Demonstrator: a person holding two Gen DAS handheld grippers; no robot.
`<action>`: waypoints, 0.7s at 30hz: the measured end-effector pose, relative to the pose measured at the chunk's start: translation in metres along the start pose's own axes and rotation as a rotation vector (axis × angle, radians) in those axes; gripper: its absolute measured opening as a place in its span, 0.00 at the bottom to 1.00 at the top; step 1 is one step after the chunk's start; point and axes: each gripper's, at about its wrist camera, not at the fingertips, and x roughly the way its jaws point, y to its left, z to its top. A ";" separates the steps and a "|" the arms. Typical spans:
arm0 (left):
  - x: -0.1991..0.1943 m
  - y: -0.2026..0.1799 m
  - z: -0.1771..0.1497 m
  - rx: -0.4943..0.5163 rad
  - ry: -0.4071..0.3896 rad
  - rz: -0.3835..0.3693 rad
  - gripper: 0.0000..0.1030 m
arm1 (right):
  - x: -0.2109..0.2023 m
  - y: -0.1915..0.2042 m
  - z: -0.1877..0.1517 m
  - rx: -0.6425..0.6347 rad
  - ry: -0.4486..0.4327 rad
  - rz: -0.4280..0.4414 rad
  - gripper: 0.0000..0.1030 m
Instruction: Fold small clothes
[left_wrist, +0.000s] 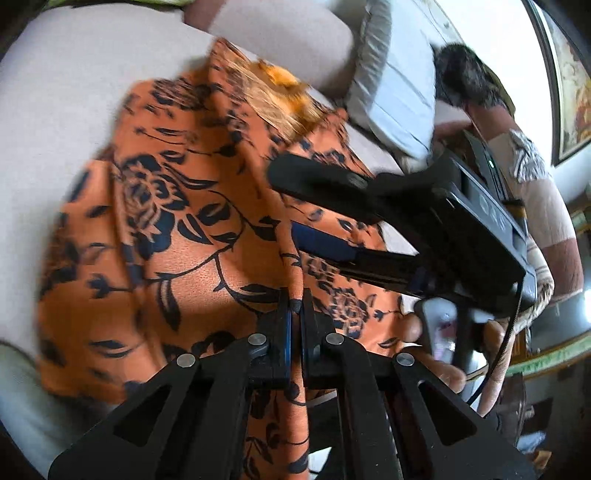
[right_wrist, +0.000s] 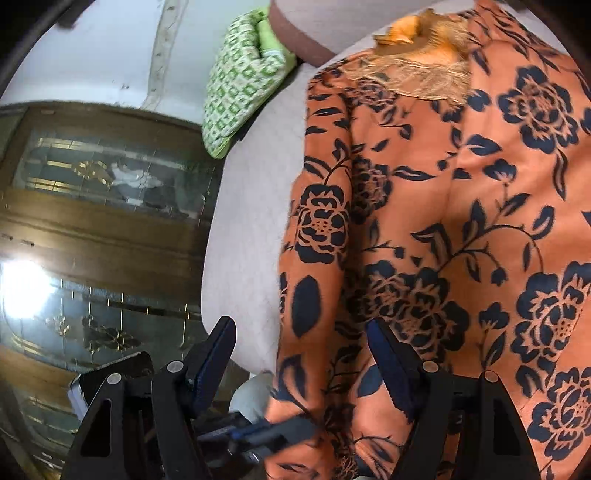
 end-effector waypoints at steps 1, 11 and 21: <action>0.005 -0.002 0.001 0.002 0.009 -0.004 0.02 | 0.000 -0.003 0.002 0.004 -0.002 -0.006 0.63; -0.031 0.022 -0.007 -0.041 -0.050 -0.059 0.26 | -0.036 -0.028 0.031 -0.055 -0.054 -0.225 0.05; -0.029 0.069 -0.006 -0.164 -0.060 0.082 0.35 | -0.062 -0.024 -0.046 -0.083 -0.121 -0.109 0.64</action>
